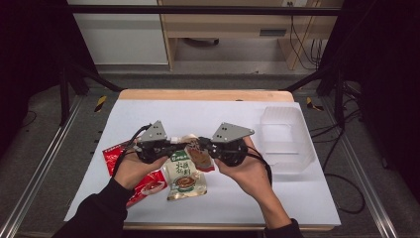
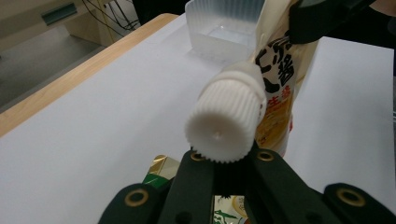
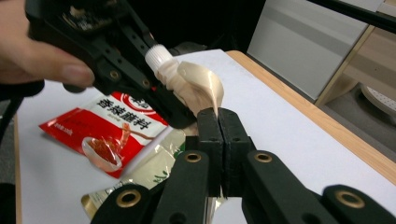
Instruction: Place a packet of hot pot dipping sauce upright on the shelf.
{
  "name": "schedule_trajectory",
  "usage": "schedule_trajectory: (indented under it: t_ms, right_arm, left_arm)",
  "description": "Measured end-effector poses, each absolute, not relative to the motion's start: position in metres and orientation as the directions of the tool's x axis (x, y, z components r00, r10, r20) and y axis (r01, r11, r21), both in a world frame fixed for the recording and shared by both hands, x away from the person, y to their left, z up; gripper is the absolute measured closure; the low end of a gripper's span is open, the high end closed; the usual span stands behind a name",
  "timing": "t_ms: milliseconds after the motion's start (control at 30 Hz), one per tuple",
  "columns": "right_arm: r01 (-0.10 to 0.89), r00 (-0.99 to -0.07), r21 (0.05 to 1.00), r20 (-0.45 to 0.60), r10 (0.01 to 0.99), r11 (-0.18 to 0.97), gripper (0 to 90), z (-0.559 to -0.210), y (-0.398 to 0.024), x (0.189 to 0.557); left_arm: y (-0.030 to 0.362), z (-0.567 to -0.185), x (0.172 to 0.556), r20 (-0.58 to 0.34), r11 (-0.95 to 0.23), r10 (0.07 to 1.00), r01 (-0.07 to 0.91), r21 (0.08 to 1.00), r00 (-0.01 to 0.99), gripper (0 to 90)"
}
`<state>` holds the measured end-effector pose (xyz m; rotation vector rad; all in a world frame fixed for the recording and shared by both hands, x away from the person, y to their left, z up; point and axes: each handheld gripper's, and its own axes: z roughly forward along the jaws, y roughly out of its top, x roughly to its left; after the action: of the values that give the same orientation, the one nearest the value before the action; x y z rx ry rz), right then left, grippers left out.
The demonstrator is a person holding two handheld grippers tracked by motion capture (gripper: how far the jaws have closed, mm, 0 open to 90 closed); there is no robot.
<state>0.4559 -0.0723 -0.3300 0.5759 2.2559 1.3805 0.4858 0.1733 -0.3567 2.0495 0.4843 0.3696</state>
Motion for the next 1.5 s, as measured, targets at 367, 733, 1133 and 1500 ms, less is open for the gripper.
schedule_trajectory:
  t_ms: [367,733,1133,1500]
  right_arm:
    - [0.141,-0.811,0.874,-0.167,0.56,0.465,88.9,-0.323,-0.076,0.459]
    - [0.145,-0.833,0.76,-0.252,0.493,0.634,62.5,-0.316,-0.067,0.468]
    - [0.089,-0.858,0.58,-0.368,0.358,0.81,50.3,-0.309,-0.03,0.47]
    - [0.1,-0.892,0.483,-0.344,0.293,0.87,81.8,-0.311,-0.021,0.48]
  left_arm:
    - [0.172,-0.343,0.485,0.081,-0.476,0.472,0.176,0.862,0.878,90.0]
    - [0.173,-0.341,0.486,0.097,-0.516,0.462,0.179,0.837,0.881,90.0]
    - [0.168,-0.342,0.484,0.126,-0.558,0.446,0.165,0.813,0.886,90.0]
    - [0.167,-0.346,0.482,0.122,-0.567,0.432,0.164,0.807,0.893,90.0]
